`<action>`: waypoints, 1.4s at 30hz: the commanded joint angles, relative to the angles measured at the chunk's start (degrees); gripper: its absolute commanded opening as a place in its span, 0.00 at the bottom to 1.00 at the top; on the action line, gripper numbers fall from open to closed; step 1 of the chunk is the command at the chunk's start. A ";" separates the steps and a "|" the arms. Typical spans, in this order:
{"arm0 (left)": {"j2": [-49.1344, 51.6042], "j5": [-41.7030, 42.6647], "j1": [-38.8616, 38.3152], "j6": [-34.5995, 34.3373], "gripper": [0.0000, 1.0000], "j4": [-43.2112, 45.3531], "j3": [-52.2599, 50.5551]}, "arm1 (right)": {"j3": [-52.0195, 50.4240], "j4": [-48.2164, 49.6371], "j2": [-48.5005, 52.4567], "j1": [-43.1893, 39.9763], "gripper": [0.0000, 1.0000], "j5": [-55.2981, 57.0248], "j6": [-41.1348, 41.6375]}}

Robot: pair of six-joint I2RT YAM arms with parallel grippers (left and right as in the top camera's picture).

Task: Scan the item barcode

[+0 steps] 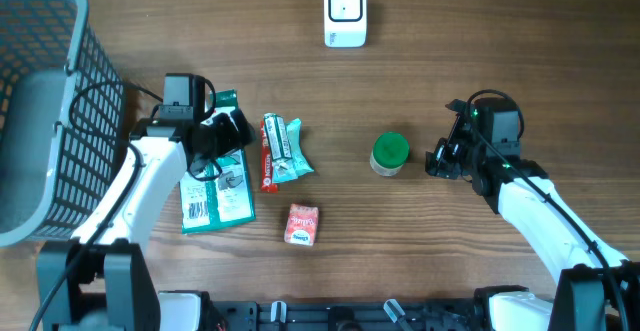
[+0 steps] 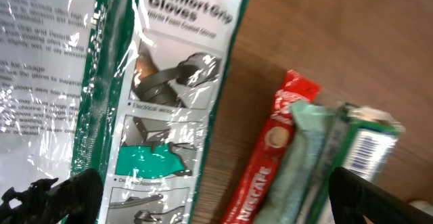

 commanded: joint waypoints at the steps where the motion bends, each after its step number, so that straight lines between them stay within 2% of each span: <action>1: -4.57 0.90 -0.07 0.09 1.00 0.31 4.42 | 0.31 0.07 0.70 -0.13 1.00 -0.42 0.83; 7: -8.35 0.57 -0.07 0.26 1.00 0.66 6.45 | 0.31 0.09 0.70 -0.13 1.00 -0.42 0.83; 16: -9.29 -6.29 -0.09 0.24 1.00 0.79 6.43 | 0.31 0.09 0.70 -0.13 1.00 -0.42 0.83; 42: -9.27 -6.23 -0.09 0.24 1.00 0.57 6.43 | 0.31 0.09 0.70 -0.13 1.00 -0.42 0.81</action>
